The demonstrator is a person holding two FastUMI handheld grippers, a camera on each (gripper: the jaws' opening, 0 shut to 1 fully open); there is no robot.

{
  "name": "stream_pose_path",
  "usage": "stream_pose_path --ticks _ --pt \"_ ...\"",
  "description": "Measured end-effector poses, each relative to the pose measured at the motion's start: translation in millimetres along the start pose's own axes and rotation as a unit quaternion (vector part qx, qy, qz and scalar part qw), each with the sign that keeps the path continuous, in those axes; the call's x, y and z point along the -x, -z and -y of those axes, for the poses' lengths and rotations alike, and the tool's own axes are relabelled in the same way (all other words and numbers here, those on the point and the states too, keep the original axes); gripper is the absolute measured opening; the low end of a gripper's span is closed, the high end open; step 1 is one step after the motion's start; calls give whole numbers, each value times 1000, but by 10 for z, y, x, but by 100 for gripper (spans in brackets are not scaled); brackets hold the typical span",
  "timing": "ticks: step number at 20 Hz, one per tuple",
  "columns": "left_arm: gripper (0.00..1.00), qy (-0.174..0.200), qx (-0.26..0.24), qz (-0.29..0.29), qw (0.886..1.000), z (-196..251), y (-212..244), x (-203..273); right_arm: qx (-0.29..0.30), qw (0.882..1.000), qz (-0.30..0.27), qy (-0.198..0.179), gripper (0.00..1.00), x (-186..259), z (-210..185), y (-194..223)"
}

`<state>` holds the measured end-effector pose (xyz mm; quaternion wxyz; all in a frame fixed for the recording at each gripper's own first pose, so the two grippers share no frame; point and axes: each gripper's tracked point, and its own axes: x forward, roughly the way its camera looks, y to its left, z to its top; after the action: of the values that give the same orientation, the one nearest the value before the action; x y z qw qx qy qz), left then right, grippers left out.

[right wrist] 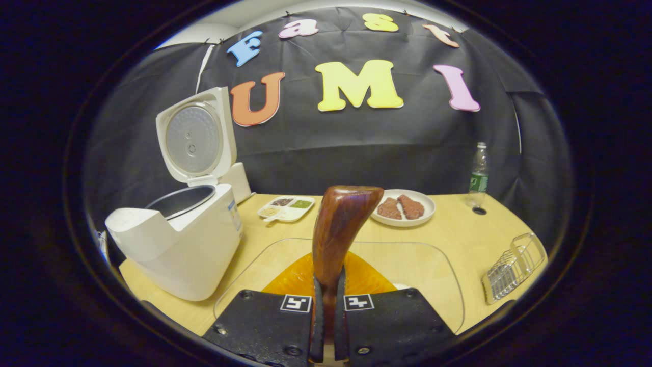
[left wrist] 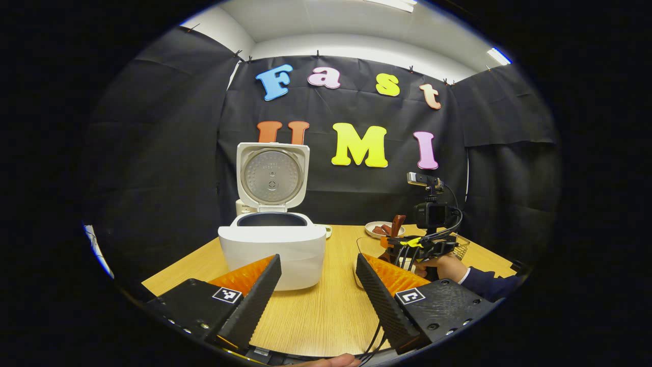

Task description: Close the left gripper, press the button to open the rice cooker; take a wooden spoon from the chopstick holder with the right hand, scoop a spoonful of rice and pour it into the rice cooker, then put the wooden spoon back into the chopstick holder.

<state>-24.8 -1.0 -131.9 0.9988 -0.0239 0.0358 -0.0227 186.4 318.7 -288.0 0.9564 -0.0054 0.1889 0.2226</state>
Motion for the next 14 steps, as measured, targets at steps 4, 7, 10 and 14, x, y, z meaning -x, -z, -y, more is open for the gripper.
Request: stream_pose_path --ticks 4,7,10,14 --pt "94 -1 -2 -4 1000 12 1 -25 -62 997 -34 -38 8 8 -28 46" --pt "94 -9 0 -8 1000 -28 -68 -106 -145 982 -61 -109 10 -7 -124 51" --pt "94 -14 4 -13 1000 -28 -111 -223 -184 973 -64 -127 10 -3 -43 6" --pt "94 -21 1 -30 999 -8 -130 -431 -229 964 -31 -134 9 97 56 -251"
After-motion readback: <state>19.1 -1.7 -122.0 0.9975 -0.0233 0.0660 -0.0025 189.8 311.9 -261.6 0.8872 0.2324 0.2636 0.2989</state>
